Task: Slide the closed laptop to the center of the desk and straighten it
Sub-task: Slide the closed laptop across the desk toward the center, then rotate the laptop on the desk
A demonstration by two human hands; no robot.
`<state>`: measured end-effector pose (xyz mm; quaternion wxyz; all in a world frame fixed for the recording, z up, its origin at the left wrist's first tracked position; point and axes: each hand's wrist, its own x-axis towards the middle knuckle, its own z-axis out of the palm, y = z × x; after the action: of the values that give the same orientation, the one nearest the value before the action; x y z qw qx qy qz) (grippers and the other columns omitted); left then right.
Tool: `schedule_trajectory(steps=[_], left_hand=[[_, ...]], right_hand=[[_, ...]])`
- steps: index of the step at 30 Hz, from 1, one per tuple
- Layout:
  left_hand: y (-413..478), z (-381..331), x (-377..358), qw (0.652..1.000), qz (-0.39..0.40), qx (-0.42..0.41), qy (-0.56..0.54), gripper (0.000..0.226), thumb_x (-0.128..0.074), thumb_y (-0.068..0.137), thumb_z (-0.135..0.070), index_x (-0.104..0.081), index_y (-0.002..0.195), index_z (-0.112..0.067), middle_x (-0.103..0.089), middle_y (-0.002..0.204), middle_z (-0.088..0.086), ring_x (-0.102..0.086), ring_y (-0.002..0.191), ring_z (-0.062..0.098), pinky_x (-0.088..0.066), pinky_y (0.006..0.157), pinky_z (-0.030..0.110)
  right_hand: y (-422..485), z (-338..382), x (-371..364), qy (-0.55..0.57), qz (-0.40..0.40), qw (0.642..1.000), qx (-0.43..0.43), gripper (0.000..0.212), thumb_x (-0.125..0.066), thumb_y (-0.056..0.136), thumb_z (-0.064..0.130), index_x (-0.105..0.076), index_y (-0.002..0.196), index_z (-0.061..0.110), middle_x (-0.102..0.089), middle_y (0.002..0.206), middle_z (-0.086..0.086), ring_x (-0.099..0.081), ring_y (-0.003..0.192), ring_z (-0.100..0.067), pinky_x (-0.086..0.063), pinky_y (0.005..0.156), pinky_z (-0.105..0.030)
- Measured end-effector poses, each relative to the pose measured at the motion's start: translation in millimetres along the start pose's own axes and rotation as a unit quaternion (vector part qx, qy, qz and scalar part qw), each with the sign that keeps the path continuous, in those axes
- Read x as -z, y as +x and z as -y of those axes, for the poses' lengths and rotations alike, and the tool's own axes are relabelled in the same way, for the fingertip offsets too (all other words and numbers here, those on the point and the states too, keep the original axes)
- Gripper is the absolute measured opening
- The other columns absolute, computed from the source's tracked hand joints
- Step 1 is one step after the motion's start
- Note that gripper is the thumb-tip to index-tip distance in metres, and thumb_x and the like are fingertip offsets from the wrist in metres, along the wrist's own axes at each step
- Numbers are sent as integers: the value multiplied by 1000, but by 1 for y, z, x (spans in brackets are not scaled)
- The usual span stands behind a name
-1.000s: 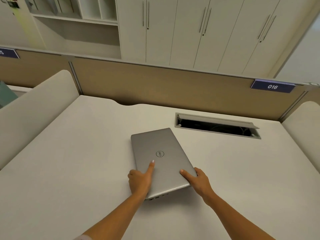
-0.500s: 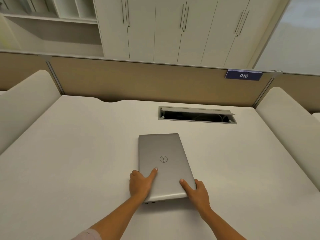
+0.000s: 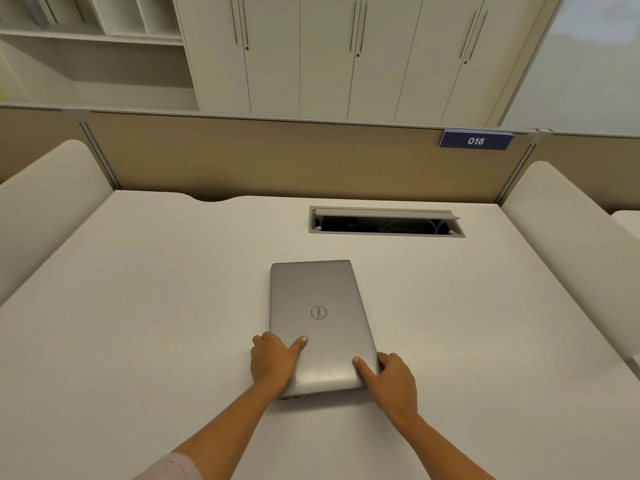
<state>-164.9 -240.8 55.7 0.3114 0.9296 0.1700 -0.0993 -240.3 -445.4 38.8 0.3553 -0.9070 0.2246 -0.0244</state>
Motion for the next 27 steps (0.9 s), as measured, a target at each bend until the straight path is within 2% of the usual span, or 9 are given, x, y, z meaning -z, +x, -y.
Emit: schedule_trajectory(steps=[4, 7, 8, 10, 16, 21, 24, 26, 27], left_hand=[[6, 1, 6, 999, 14, -23, 40, 67, -62, 77, -68, -56, 100, -5, -57, 108, 12, -61, 91, 26, -44, 65, 29], [15, 3, 15, 996, 17, -53, 63, 60, -65, 74, -69, -46, 65, -12, -57, 71, 2, -53, 60, 15, -38, 51, 25], [17, 3, 18, 995, 18, -60, 73, 62, -66, 72, -70, -41, 60, -14, -52, 62, -1, -48, 54, 12, -35, 47, 25], [22, 0, 24, 993, 20, -68, 95, 64, -68, 69, -70, -38, 57, -15, -47, 57, -3, -44, 52, 11, -30, 43, 24], [27, -5, 31, 987, 27, -86, 132, 65, -72, 65, -70, -38, 58, -15, -46, 59, -3, -51, 63, 16, -35, 50, 26], [29, -5, 32, 986, 26, -89, 136, 67, -74, 62, -70, -36, 58, -15, -44, 59, -3, -51, 64, 16, -32, 49, 25], [29, -3, 31, 985, 19, -86, 148, 67, -70, 63, -74, -38, 59, -15, -47, 60, -3, -50, 63, 15, -33, 46, 25], [27, 0, 27, 983, 8, -95, 159, 65, -64, 67, -76, -52, 73, -13, -58, 78, 1, -55, 71, 17, -46, 56, 27], [25, 2, 24, 979, 0, -111, 171, 70, -59, 72, -76, -59, 96, -10, -62, 101, 5, -58, 85, 20, -50, 67, 29]], right_hand=[[-2, 2, -2, -38, -3, 999, 15, 49, -61, 81, 60, -58, 72, 12, -55, 73, 2, -55, 65, -13, -39, 54, -24], [-5, 4, -6, -90, -6, 995, 36, 52, -56, 84, 61, -51, 67, 12, -54, 70, 1, -53, 69, -18, -42, 58, -29], [-6, 4, -7, -100, -7, 994, 41, 51, -55, 84, 61, -49, 66, 14, -53, 70, 1, -53, 70, -19, -43, 60, -30], [-7, 4, -9, -115, -7, 992, 48, 51, -53, 86, 62, -48, 68, 15, -55, 72, 0, -52, 72, -18, -44, 62, -29], [-6, 4, -8, -147, -5, 987, 57, 53, -48, 86, 67, -49, 69, 17, -53, 70, 3, -49, 71, -17, -37, 60, -27], [0, -1, -7, -143, 9, 987, 67, 56, -50, 83, 70, -41, 63, 19, -46, 64, 7, -48, 67, -15, -34, 56, -26], [4, -6, -5, -134, 12, 988, 79, 58, -50, 80, 73, -44, 62, 19, -46, 63, 8, -49, 65, -13, -36, 54, -24], [8, -8, -3, -142, 4, 986, 89, 56, -49, 79, 75, -53, 65, 21, -50, 65, 9, -51, 67, -12, -38, 54, -22], [11, -8, -2, -137, -5, 986, 95, 52, -50, 79, 73, -59, 71, 23, -54, 70, 9, -54, 69, -10, -40, 56, -21]])
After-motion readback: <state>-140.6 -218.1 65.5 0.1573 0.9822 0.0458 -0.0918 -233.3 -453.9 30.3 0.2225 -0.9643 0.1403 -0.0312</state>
